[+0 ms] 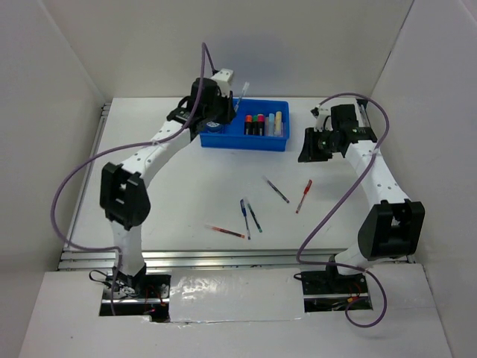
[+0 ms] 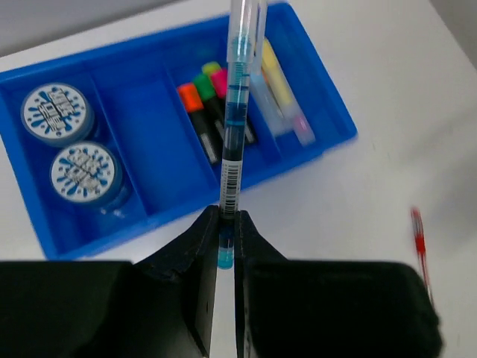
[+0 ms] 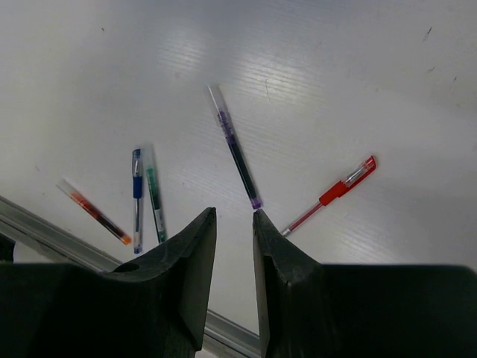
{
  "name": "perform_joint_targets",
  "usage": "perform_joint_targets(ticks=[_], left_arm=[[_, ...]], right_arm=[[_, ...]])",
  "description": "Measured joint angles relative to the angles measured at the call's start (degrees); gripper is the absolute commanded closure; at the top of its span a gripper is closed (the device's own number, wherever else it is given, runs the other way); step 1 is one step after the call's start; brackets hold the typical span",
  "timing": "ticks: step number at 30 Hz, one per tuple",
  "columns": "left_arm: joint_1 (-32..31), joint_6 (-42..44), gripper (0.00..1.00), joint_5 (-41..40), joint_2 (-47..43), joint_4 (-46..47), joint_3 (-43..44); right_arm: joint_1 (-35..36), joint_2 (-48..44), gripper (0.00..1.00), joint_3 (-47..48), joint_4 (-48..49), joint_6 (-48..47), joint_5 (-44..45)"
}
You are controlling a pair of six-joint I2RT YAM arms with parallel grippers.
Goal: Sort the stationery into containers
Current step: Place the pen in the storage box.
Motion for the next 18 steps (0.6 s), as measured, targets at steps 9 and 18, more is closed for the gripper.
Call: perform_joint_targets(ticks=[9,18], left_arm=[[-0.1,-14.8,1.0,-15.6,22.5,6.2,17.0],[-0.2,-13.5,1.0,-21.2,31.6,9.9,21.1]], right_arm=[[-1.2,0.0,0.67,-2.0,0.4,0.0,0.0],[-2.8,0.0,0.66,-3.8,0.8,0.0,-0.5]])
